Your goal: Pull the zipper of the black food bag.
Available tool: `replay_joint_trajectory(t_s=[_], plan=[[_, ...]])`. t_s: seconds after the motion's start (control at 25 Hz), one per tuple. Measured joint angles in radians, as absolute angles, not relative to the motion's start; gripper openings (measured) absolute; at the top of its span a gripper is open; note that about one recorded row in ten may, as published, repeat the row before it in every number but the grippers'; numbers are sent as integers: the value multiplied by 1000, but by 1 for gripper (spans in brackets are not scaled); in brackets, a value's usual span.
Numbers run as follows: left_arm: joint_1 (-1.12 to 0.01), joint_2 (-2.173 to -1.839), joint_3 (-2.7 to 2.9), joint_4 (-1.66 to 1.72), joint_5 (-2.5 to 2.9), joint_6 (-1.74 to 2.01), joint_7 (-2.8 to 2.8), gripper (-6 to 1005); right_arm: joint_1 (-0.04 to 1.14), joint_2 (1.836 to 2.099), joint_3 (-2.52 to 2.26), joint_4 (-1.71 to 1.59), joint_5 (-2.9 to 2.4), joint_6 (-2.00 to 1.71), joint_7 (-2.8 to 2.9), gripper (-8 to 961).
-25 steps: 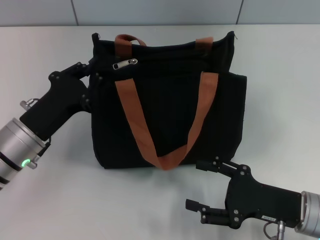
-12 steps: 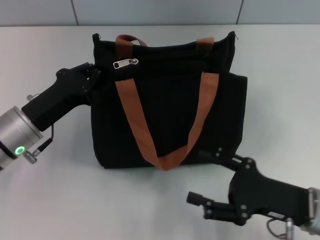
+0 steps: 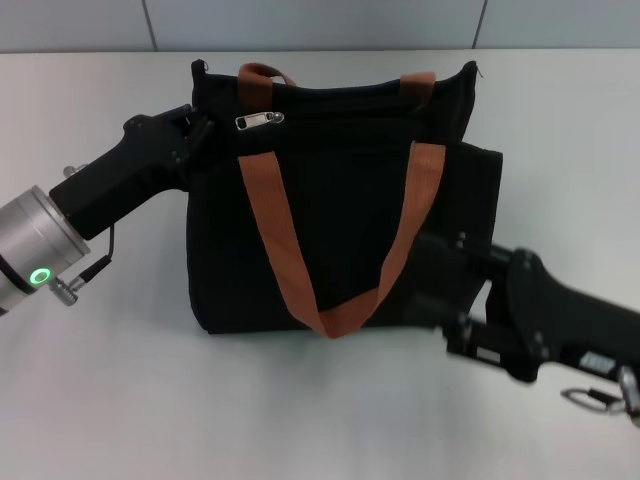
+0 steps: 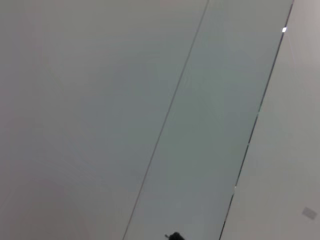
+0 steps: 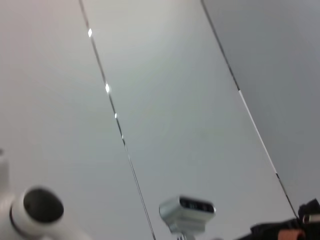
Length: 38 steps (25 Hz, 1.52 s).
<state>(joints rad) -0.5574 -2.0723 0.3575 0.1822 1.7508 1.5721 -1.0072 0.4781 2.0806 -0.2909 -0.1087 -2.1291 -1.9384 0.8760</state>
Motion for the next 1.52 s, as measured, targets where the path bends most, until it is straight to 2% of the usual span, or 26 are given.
replay_joint_trajectory(t_s=[0.36, 0.8, 1.52], plan=[[-600, -2076, 371, 183, 1754, 1597, -961, 24, 554, 2083, -208, -107, -2090, -1927, 1190, 427], [-650, -2078, 391, 177, 1750, 1617, -916, 24, 593, 2087, -184, -4, -1996, -1860, 1472, 334], [-688, -2079, 385, 182, 1746, 1633, -897, 24, 618, 2087, -172, -38, -1973, -1764, 1368, 336]])
